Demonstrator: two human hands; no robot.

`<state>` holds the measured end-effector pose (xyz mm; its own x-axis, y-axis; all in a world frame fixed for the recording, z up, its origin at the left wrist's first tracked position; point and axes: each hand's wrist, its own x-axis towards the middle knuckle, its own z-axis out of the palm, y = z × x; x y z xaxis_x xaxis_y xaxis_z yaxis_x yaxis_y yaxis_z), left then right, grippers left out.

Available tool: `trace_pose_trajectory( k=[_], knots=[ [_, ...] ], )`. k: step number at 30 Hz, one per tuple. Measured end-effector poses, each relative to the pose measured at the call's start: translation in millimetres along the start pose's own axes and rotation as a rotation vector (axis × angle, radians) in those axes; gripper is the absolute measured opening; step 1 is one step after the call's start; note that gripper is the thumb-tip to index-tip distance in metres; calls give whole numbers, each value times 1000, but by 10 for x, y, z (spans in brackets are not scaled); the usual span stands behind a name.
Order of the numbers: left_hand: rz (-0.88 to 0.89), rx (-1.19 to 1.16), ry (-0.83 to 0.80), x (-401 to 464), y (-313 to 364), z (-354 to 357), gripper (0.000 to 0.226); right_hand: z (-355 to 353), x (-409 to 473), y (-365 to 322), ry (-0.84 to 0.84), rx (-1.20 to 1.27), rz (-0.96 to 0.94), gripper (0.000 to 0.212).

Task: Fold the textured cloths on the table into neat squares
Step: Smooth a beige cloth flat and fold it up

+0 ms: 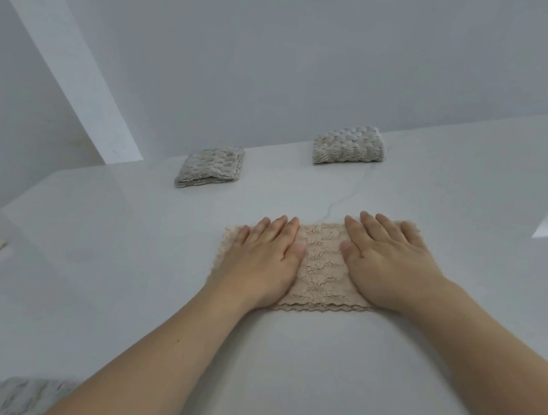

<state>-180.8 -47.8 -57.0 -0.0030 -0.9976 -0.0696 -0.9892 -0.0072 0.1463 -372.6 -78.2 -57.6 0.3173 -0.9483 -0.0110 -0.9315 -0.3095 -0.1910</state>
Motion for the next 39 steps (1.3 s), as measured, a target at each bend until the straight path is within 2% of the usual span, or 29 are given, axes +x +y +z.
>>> trace_pose_trajectory(
  k=[5, 11, 13, 16, 18, 20, 31, 33, 36, 39],
  knots=[
    [-52, 8, -8, -9, -70, -31, 57, -25, -8, 89, -20, 12, 44, 56],
    [-123, -11, -11, -124, 52, -20, 58, -59, 103, 108, -34, -4, -30, 56],
    [-151, 16, 35, -177, 115, -39, 58, -117, 143, 81, 4, -63, -74, 56],
    [-99, 11, 162, -146, 177, -81, 56, -159, 154, -88, 76, -89, -177, 53],
    [-52, -26, 134, -106, 219, -56, 55, -108, 146, -162, 11, -5, -205, 52],
    [-38, -18, 78, -89, 238, 15, 55, -42, 128, -132, -55, 24, -185, 52],
    [-199, 10, -13, -270, -143, -67, 60, -112, 122, 193, -10, -46, 117, 58],
    [-208, 27, 16, -202, -62, -133, 60, -148, 110, 112, 68, -95, 90, 59],
    [-127, -16, 197, -140, 211, -88, 55, -95, 43, -107, 99, -48, -35, 57],
    [-76, 5, 164, -200, 423, 105, 57, 33, -3, -122, 45, 7, -84, 56]
  ],
)
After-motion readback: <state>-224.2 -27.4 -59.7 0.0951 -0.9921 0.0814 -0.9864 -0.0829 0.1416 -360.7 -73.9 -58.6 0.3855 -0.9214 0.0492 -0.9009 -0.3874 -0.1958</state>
